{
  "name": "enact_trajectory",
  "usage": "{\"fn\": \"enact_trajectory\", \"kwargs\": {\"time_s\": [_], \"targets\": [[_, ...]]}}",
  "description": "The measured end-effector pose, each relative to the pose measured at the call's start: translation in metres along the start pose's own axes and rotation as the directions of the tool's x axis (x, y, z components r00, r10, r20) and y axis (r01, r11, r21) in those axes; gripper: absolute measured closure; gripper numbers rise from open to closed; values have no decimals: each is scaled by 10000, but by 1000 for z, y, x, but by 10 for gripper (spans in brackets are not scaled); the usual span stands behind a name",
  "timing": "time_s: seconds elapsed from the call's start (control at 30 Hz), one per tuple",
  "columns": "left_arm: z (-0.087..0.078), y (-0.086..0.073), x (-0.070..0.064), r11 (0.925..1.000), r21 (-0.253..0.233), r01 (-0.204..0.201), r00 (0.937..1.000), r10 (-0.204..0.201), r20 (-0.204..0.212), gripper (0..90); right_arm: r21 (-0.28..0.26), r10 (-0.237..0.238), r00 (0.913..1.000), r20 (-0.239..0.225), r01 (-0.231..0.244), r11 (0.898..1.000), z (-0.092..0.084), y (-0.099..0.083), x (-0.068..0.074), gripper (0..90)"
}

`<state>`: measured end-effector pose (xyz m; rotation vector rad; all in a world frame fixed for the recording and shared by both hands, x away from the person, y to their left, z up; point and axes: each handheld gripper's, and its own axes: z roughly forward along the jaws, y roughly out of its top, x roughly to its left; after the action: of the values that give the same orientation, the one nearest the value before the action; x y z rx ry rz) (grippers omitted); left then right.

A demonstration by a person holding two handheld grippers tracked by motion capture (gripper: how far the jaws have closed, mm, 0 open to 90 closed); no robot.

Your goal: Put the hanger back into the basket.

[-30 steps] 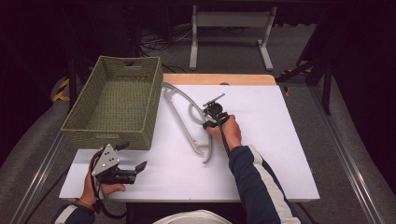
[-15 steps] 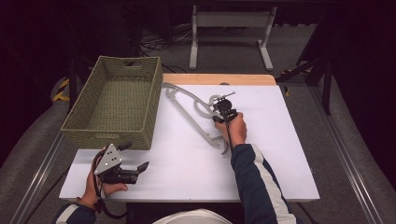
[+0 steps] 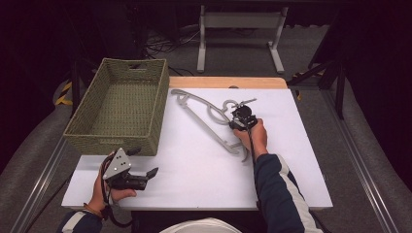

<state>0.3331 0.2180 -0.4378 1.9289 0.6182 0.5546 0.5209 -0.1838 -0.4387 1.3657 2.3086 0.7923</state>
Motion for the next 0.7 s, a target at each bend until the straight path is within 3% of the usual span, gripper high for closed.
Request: {"fn": "enact_trajectory", "kwargs": {"time_s": [0.23,0.47,0.67,0.7], "targets": [[-1,0,1,10000,-89,30,10000,-30,15,89,-246,-155,9998,104,158,9996,-7,4,3,822],[-2,6,0,9996,-264,-65,10000,65,7,96,-1029,-603,9981,-132,586,9930,-36,-1,-1,824],[3,7,-3,9998,-89,-189,9998,190,108,97,-872,-733,9961,-489,689,9938,-46,-16,-7,823],[4,7,-4,9999,-29,-161,9998,162,117,97,-553,-780,9941,-754,739,9957,-44,-24,-9,823]]}}
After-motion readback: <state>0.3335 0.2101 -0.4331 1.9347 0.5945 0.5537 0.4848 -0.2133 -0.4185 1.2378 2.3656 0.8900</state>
